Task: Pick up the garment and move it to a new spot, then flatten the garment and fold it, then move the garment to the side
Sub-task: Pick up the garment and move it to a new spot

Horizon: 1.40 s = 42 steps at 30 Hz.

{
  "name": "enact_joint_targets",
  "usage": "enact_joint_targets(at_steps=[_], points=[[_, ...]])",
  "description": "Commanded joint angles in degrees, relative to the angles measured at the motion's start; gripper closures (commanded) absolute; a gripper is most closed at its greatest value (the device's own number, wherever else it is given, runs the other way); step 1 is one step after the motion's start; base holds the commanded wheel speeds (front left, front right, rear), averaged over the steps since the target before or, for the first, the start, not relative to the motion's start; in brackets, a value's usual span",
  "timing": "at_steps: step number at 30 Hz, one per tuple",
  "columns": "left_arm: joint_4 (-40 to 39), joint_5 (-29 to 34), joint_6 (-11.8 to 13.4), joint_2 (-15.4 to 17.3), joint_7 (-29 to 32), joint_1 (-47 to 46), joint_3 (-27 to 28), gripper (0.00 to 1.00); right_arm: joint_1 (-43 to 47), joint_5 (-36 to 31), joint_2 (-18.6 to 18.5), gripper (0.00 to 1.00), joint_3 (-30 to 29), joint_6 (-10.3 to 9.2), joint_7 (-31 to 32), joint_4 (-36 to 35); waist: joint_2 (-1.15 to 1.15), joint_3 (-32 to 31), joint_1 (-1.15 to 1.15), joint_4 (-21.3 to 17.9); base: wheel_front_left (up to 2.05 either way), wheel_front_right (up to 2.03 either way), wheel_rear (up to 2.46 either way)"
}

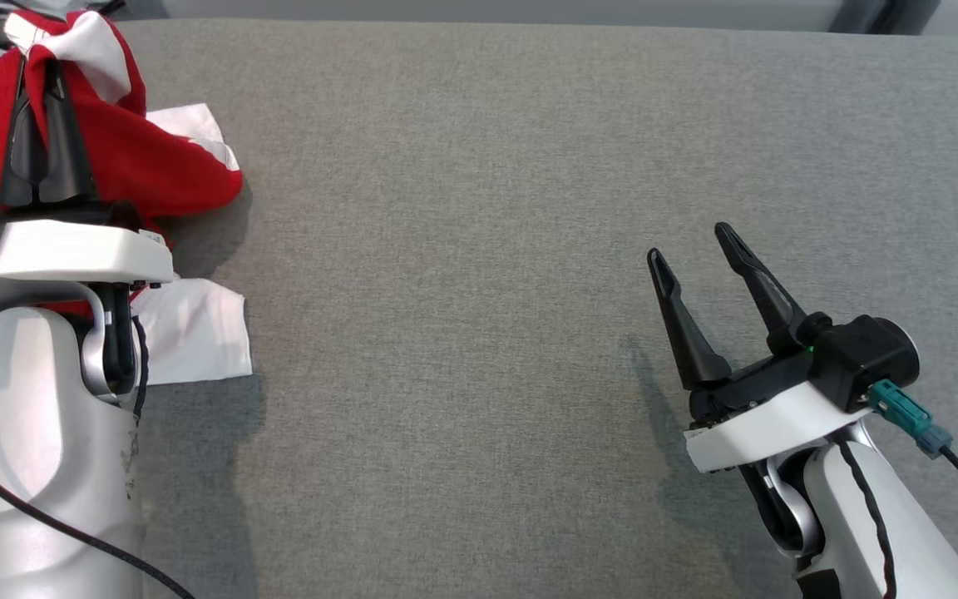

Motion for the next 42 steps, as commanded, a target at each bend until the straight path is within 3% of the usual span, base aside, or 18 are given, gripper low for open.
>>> enact_joint_targets(at_steps=[1, 9, 29, 35, 42], points=[[-2.6, 0.46, -0.56, 1.87, -0.26, 0.18, 0.84, 1.0, 0.65, 0.28, 0.57, 0.0, 0.36, 0.08, -0.67, -1.75, 0.0, -1.31, 0.0, -1.48, 0.0, 0.0, 0.0], [-4.73, 0.62, -2.8, 0.97, -0.26, 0.58, -4.15, 1.0, 2.78, 0.15, 1.63, 0.0, -2.65, 0.08, -0.67, -2.23, 0.0, -4.09, 0.0, -6.61, 0.0, 0.0, 0.0], [-7.88, -1.07, -4.21, -0.54, 3.17, -4.08, -14.27, 1.0, 5.79, 1.26, 2.64, 0.0, -4.8, 0.08, -0.67, -3.06, 0.0, -6.96, 0.0, -22.87, 0.0, 0.0, 0.0], [-7.74, -2.15, -4.24, -1.05, 3.71, -3.23, -16.64, 1.0, 5.97, 1.97, 2.64, 0.0, -4.85, 0.08, -0.67, -3.28, 0.0, -6.76, 0.0, -24.87, 0.0, 0.0, 0.0], [-3.85, -5.14, -3.96, -1.38, 3.85, 2.46, -17.44, 1.0, 6.51, 2.41, 2.65, 0.0, -5.06, 0.08, -0.67, -3.42, 0.0, -6.48, 0.0, -24.53, 0.0, 0.0, 0.0]])
